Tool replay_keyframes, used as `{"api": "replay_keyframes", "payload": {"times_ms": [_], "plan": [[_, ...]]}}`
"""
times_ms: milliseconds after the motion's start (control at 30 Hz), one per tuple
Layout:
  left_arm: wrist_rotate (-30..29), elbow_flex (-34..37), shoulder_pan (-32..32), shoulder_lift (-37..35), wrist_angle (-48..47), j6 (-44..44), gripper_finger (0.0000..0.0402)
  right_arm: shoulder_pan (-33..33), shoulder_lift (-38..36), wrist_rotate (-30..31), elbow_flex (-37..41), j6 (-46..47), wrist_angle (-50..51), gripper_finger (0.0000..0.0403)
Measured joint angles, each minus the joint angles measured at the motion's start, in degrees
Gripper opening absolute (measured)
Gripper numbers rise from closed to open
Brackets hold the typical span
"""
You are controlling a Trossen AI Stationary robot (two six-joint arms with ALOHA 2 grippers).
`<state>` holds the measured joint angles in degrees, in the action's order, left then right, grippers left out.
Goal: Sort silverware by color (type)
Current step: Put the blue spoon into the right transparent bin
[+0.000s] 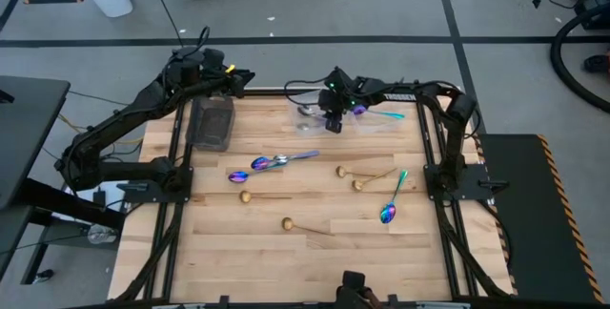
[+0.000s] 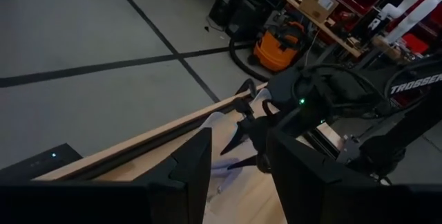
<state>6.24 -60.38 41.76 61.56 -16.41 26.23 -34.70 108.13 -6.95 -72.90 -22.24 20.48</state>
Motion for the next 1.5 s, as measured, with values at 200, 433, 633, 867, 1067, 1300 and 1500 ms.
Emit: {"api": "replay_keyframes", "payload": {"times_ms": [200,433,633,867,1067,1300,1500], "plan": [[0.0,0.0,0.0,0.0,0.0,0.3,0.0148,0.2,-1.9,-0.2,-4.7,0.0,3.7,0.0155],[0.0,0.0,0.0,0.0,-0.1,0.3,0.0148,0.5,-2.1,-3.0,-12.2,-0.3,14.0,0.0154],[0.1,0.0,0.0,0.0,-0.2,0.3,0.0148,1.7,-2.1,-7.3,-15.2,-0.4,20.2,0.0153],[0.1,0.0,0.0,0.0,-0.3,0.3,0.0148,3.3,-2.1,-7.7,-15.3,-1.5,21.3,0.0153],[1.7,0.0,-0.1,0.0,-0.3,0.6,0.0148,3.9,-2.1,-7.7,-15.3,-1.5,21.8,0.0153],[5.2,0.0,-1.8,0.3,-8.7,2.0,0.0148,3.9,-2.9,-7.5,-15.3,-1.4,26.8,0.0153],[8.4,0.0,-8.3,4.4,-22.2,-0.3,0.0148,4.4,-4.8,-6.1,-15.3,-1.9,29.5,0.0153]]}}
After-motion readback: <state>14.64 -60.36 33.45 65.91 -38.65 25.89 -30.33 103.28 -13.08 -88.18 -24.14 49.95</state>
